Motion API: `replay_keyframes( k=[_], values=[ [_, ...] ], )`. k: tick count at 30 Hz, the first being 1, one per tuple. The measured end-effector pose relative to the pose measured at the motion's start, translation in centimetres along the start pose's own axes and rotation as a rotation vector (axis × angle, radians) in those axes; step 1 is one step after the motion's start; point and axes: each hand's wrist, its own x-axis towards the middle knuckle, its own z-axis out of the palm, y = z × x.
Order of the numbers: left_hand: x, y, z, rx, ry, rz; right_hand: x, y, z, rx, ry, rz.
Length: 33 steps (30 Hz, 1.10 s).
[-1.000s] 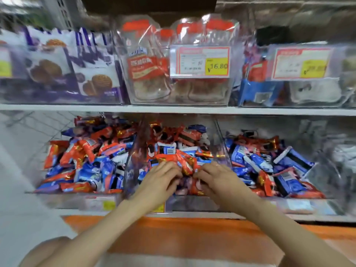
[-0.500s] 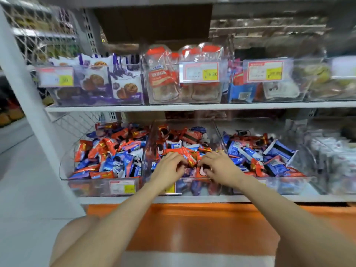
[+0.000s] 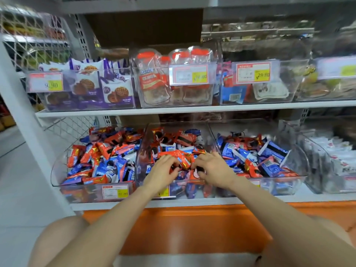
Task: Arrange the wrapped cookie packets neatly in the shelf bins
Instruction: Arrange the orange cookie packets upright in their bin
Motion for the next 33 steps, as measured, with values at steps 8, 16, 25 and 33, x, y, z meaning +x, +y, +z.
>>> replay_keyframes(
  k=[8, 16, 25, 33],
  values=[
    [0.6, -0.9, -0.7, 0.003, 0.073, 0.059, 1.8, -0.4, -0.5, -0.183, -0.189, 0.081],
    [5.1, -4.1, -2.5, 0.227, -0.238, -0.102, 6.1, 0.7, -2.9, 0.164, -0.501, 0.232],
    [4.7, -3.0, -4.0, 0.163, 0.061, -0.086, 7.4, 0.5, -3.3, 0.519, -0.272, 0.332],
    [1.8, -4.5, -10.6, -0.154, 0.399, -0.165, 8.6, -1.9, -2.7, 1.085, 0.194, 0.352]
  ],
)
